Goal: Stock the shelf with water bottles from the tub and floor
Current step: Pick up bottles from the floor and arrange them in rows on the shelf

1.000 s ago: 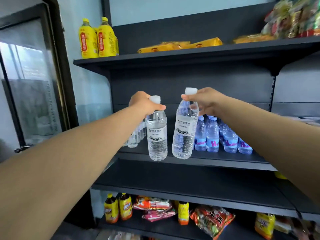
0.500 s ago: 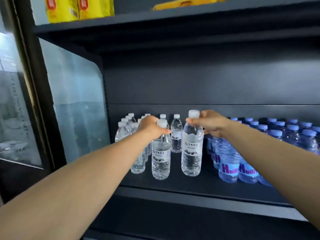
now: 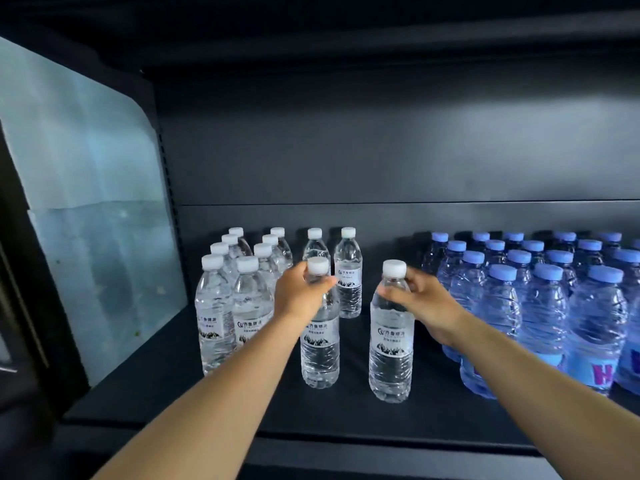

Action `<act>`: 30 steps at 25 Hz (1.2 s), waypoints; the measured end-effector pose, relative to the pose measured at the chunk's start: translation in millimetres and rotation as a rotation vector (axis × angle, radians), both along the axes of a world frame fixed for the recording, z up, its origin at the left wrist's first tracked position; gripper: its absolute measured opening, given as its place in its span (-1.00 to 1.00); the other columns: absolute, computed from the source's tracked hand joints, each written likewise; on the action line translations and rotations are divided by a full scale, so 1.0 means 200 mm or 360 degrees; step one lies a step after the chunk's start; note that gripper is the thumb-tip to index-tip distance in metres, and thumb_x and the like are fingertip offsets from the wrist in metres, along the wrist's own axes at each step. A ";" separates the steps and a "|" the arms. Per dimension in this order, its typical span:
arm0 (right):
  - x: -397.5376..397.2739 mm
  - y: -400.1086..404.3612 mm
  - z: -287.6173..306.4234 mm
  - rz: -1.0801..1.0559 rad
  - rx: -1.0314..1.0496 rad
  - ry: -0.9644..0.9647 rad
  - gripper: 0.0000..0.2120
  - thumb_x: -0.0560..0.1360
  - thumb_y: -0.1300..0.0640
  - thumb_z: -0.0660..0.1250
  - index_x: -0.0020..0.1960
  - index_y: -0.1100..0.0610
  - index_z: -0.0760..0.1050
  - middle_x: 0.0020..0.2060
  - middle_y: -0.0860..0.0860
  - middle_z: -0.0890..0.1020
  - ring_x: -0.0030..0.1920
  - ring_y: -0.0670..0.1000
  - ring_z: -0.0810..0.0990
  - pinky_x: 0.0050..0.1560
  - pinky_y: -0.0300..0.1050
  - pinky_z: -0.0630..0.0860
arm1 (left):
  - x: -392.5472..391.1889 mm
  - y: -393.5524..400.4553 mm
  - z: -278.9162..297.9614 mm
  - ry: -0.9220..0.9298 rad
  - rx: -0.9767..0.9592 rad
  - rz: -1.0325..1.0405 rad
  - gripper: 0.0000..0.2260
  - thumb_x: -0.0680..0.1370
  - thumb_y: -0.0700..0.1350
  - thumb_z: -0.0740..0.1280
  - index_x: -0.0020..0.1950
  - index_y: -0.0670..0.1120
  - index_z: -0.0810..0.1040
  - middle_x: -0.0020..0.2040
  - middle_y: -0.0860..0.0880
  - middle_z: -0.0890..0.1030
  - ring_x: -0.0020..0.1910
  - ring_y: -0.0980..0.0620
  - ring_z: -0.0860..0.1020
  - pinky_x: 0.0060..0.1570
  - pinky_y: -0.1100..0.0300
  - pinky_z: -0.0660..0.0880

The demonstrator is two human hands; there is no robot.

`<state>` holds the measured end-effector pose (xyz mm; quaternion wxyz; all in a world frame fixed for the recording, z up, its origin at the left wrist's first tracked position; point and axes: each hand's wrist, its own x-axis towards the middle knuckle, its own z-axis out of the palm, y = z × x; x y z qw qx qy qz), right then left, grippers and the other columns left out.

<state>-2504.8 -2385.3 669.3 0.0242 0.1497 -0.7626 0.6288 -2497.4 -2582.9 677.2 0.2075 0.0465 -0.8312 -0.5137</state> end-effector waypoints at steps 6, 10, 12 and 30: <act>0.08 0.00 -0.34 -0.0125 -0.0011 0.0120 -0.29 0.28 0.28 0.55 0.28 -0.09 0.30 0.11 0.02 0.53 0.02 -0.14 0.60 -0.09 -0.29 0.56 | 0.04 0.03 -0.29 0.0054 0.0027 0.0015 -0.18 0.32 -0.03 0.54 0.46 0.00 0.16 0.27 0.07 0.35 0.15 0.13 0.36 0.17 0.22 0.31; 0.05 -0.03 -0.49 -0.0166 -0.0097 0.0101 -0.35 0.30 0.26 0.54 0.26 -0.11 0.33 0.13 0.00 0.56 0.04 -0.21 0.59 -0.09 -0.37 0.55 | 0.02 0.04 -0.54 0.0109 0.0098 -0.0039 -0.08 0.27 -0.10 0.57 0.49 0.01 0.11 0.33 0.09 0.29 0.29 0.15 0.34 0.27 0.26 0.26; -0.02 -0.06 -0.51 -0.0154 -0.0131 0.0127 -0.35 0.31 0.26 0.53 0.28 -0.08 0.34 0.10 -0.04 0.59 0.03 -0.24 0.59 -0.09 -0.42 0.52 | -0.04 0.06 -0.59 0.0144 0.0191 -0.0061 -0.12 0.30 -0.19 0.54 0.48 0.01 0.10 0.31 0.07 0.25 0.28 0.17 0.30 0.31 0.28 0.21; -0.70 -0.34 -0.66 -0.0146 -0.0363 0.0312 -0.50 0.45 0.21 0.42 0.28 -0.10 0.33 0.12 -0.13 0.59 0.11 -0.21 0.58 0.05 -0.29 0.52 | -0.62 -0.04 -0.76 0.0206 0.0179 0.0083 -0.17 0.38 -0.21 0.48 0.52 0.03 0.09 0.40 0.00 0.27 0.37 0.06 0.30 0.35 0.08 0.31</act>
